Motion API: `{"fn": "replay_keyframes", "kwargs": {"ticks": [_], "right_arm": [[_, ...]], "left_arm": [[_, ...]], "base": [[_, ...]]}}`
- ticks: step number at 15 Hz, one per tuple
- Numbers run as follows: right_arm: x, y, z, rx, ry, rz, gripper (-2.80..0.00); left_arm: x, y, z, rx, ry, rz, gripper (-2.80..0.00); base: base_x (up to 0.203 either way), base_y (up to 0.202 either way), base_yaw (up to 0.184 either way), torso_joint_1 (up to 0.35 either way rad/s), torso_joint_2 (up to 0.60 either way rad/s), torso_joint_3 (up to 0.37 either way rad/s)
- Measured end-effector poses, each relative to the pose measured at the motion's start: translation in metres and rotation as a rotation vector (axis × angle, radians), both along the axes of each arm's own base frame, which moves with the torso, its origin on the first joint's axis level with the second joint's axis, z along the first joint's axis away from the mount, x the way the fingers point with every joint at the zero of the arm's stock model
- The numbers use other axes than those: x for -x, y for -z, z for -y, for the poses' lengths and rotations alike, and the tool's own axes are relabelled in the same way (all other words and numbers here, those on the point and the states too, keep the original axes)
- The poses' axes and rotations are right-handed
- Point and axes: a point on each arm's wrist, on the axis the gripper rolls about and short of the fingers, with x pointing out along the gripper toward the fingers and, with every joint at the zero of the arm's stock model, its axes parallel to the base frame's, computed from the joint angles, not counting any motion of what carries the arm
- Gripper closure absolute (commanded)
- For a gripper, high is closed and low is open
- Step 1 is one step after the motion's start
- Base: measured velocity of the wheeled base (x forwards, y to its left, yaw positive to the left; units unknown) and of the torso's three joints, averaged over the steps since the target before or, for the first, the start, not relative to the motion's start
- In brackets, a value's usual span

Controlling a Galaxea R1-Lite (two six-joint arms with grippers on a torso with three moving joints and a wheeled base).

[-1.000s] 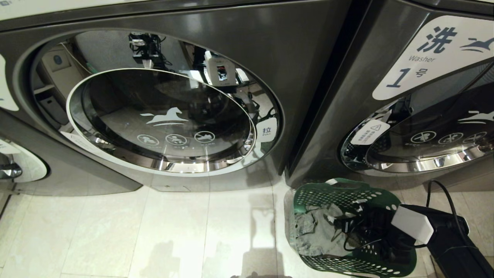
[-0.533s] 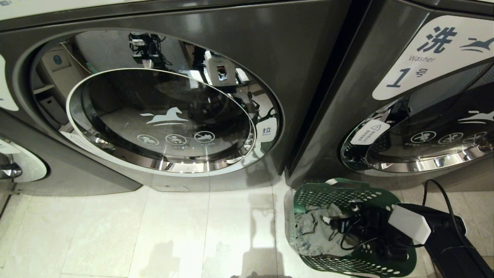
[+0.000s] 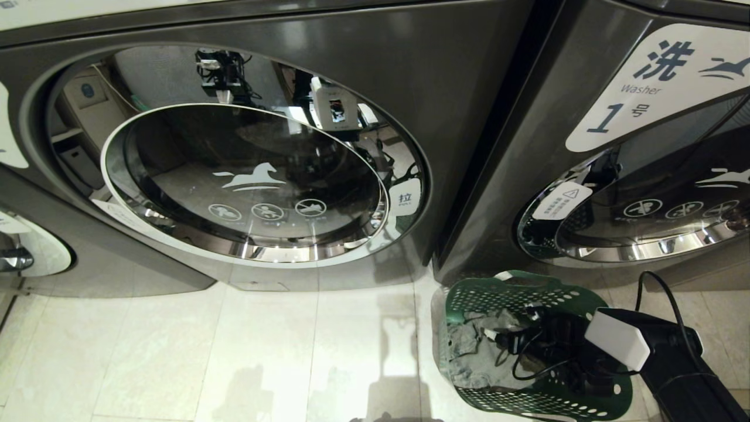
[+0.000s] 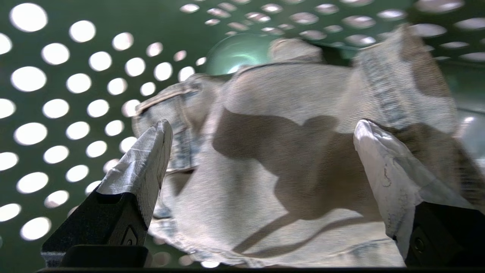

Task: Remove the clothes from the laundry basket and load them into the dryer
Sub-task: Take the clothes out of the basket

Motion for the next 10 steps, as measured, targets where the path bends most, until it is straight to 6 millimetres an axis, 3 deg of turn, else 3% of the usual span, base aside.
{"fn": "replay_keyframes", "kwargs": {"ticks": [6, 10], "right_arm": [[-0.024, -0.016, 0.009, 0.039, 0.168, 0.073, -2.80], [-0.028, -0.008, 0.010, 0.024, 0.171, -0.070, -2.80]], "left_arm": [[0.000, 0.000, 0.000, 0.000, 0.000, 0.000, 0.00], [0.000, 0.000, 0.000, 0.000, 0.000, 0.000, 0.00]], "base": [[0.000, 0.000, 0.000, 0.000, 0.00, 0.000], [0.000, 0.000, 0.000, 0.000, 0.00, 0.000]]}}
